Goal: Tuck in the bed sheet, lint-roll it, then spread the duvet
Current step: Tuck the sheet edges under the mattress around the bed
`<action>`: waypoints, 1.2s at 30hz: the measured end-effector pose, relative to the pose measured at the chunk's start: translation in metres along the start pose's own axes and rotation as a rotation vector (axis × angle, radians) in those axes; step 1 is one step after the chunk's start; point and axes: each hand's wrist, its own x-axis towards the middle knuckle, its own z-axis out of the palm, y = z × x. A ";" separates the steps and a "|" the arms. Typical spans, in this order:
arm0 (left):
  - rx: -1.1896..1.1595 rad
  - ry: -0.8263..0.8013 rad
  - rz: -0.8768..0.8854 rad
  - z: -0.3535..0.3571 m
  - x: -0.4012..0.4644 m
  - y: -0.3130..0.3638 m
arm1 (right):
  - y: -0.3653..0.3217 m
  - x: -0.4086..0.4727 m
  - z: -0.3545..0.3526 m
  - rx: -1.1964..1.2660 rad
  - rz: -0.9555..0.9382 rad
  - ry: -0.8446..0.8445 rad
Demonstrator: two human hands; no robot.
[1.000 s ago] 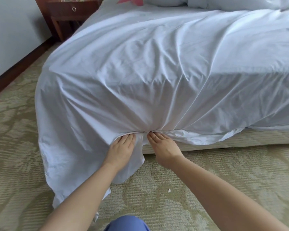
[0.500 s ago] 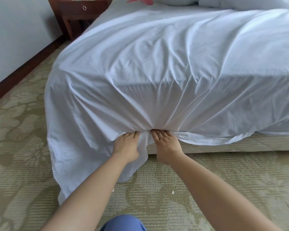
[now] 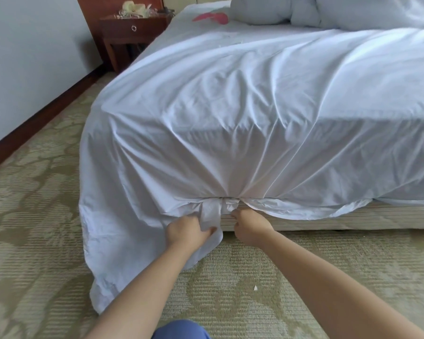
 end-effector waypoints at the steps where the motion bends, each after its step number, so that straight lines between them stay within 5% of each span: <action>1: -0.021 -0.017 -0.034 0.001 0.002 0.002 | 0.001 0.002 0.003 0.069 0.024 -0.001; 11: -0.083 -0.069 -0.043 0.011 0.015 -0.015 | -0.013 0.006 0.009 -0.167 -0.334 0.061; 15: 0.022 0.123 -0.051 0.003 0.012 -0.018 | -0.011 0.001 0.017 -0.255 -0.346 0.069; 18: -0.037 0.409 -0.090 -0.013 0.009 -0.023 | -0.014 0.001 0.010 -0.330 -0.370 0.140; 25: -0.075 0.697 0.211 -0.030 0.023 -0.027 | -0.030 0.010 -0.006 -0.306 -0.332 0.046; 30: -0.097 0.719 0.428 -0.003 0.031 -0.048 | -0.036 0.020 -0.003 -0.358 -0.279 0.043; 36: 0.065 0.471 0.599 0.009 0.031 -0.067 | -0.045 0.037 0.004 -0.290 -0.173 0.054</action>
